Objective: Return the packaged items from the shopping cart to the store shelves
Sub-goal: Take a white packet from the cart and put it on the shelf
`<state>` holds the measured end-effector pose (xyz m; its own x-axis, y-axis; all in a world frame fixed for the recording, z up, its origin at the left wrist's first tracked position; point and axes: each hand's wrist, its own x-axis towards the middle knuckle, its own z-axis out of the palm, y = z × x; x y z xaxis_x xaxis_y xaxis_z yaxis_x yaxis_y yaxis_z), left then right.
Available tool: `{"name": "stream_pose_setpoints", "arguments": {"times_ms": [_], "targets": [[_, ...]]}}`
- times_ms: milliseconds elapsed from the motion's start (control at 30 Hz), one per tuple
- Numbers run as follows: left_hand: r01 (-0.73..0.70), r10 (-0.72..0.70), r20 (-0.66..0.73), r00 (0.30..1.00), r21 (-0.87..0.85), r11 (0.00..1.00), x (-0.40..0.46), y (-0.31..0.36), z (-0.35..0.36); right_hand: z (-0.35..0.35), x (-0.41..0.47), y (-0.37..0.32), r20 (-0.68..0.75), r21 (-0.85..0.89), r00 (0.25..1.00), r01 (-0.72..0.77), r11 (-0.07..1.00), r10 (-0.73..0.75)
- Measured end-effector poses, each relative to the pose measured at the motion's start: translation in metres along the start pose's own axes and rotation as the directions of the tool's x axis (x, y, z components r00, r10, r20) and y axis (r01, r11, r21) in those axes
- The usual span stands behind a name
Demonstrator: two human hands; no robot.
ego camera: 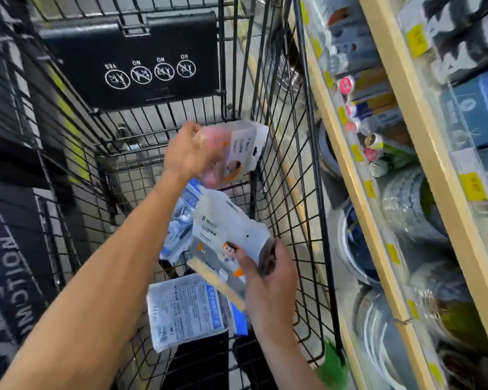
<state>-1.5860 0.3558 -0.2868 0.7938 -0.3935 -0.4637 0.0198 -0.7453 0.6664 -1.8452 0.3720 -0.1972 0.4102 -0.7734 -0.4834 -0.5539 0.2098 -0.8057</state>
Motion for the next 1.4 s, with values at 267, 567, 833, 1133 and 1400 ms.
{"name": "stream_pose_setpoints", "arguments": {"times_ms": [267,567,833,1133,1400], "targets": [[-0.105,0.09,-0.055,0.994,-0.586,0.803,-0.127,0.069,-0.113,-0.045,-0.038,-0.093,0.069,0.437,0.984,0.118,0.892,-0.164],[0.052,0.311,0.327,0.892,-0.759,0.649,-0.324,0.159,-0.116,-0.163,-0.114,-0.119,-0.021,0.663,0.999,0.049,0.747,-0.047],[-0.149,0.443,0.744,0.501,-0.43,0.891,-0.351,0.273,-0.044,-0.31,-0.157,-0.105,-0.428,0.561,0.904,0.285,0.777,-0.022],[-0.497,0.431,0.849,0.306,-0.244,0.833,-0.331,0.335,0.026,-0.347,-0.167,-0.094,-0.645,0.482,0.759,0.32,0.816,0.084],[-0.493,0.591,0.727,0.349,-0.394,0.775,-0.262,0.407,0.013,-0.328,-0.119,-0.15,-0.67,0.32,0.74,0.354,0.879,-0.054]]}}
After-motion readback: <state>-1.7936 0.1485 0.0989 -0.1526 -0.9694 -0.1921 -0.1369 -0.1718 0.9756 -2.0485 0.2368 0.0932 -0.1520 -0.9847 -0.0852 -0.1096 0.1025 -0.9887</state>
